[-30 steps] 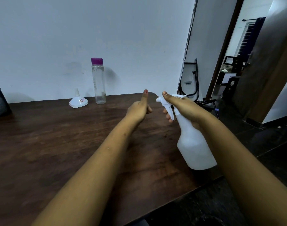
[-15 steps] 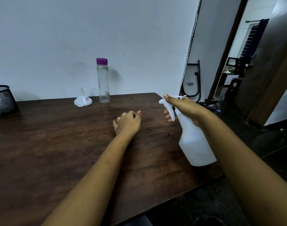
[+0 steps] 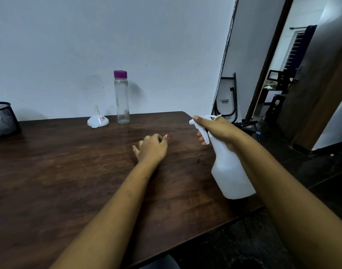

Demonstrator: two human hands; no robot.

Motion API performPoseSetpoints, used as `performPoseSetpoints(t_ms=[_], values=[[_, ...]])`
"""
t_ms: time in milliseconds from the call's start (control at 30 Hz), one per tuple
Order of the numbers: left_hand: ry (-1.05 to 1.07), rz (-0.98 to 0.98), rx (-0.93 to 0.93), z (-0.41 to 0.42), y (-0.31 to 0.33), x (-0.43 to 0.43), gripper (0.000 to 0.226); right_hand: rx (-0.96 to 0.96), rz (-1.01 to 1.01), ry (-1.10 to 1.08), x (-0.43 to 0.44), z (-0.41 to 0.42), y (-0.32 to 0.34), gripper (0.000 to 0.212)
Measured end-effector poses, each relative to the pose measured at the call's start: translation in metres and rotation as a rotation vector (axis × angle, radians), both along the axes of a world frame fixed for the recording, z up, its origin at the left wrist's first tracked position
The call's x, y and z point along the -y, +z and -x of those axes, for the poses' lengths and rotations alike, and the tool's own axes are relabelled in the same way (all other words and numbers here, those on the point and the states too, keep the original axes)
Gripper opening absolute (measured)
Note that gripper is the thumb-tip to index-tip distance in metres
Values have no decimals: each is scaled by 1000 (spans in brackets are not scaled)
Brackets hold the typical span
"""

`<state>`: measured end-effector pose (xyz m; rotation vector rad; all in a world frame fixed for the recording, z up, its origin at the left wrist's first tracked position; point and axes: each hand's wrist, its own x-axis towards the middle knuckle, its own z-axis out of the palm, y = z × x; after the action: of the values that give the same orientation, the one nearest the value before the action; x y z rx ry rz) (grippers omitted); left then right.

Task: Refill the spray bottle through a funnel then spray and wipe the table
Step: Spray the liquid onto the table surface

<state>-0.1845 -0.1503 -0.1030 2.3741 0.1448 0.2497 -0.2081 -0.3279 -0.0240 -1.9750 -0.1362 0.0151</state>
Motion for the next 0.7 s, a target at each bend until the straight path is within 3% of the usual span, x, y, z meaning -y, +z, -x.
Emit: performPoseSetpoints(t_ms=[167,267,400,700], values=[[-5,-40,29,5,-6,-2,38,-5,114,6,0,10,0,38],[-36,-82,42,13,-11,2,37,-118,69,4,12,22,5,37],[-134,-156,111,23,-12,14,31,-250,169,-45,26,36,4,41],[-196,-230,149,29,-15,18,19,-129,279,-120,41,44,-15,43]])
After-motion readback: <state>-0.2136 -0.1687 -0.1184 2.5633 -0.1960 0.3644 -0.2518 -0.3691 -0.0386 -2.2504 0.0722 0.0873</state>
